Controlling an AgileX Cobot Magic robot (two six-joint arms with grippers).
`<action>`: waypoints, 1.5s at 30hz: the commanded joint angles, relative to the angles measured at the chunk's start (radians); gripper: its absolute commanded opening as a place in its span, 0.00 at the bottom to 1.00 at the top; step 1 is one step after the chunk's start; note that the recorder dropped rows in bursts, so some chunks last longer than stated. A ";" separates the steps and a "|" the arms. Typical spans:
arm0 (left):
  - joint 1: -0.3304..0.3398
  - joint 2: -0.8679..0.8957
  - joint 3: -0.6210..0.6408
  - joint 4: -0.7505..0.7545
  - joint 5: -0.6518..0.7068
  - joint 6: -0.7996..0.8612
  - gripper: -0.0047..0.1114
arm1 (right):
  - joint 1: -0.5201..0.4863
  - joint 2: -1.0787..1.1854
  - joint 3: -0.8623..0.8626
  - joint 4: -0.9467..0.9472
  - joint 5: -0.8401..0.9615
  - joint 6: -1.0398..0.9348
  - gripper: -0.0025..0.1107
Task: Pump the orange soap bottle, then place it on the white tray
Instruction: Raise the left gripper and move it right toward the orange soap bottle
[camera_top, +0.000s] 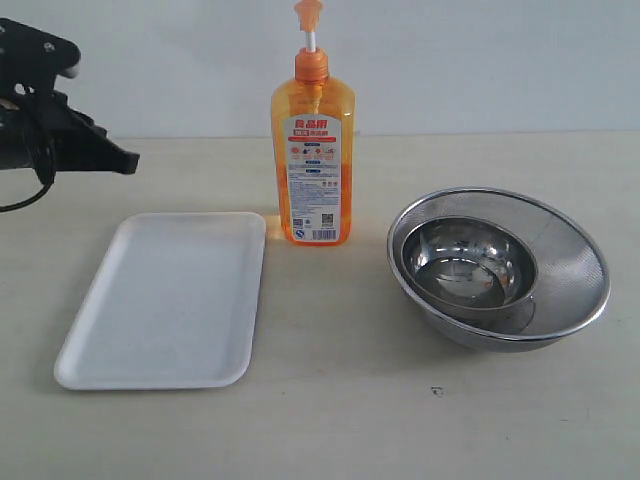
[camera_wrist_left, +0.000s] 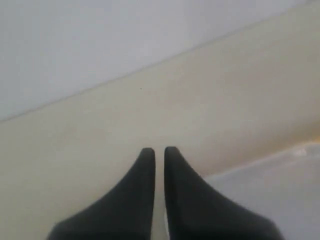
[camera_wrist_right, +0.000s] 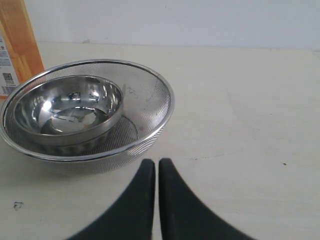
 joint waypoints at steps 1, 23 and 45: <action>-0.006 0.006 -0.004 0.239 -0.142 -0.447 0.08 | -0.003 -0.007 0.000 -0.001 -0.004 0.002 0.02; 0.285 0.159 -0.030 1.649 -0.798 -1.359 0.08 | -0.003 -0.007 0.000 -0.001 -0.014 0.002 0.02; 0.326 0.524 -0.496 2.060 -1.071 -1.601 0.08 | -0.003 -0.007 0.000 -0.001 -0.017 0.003 0.02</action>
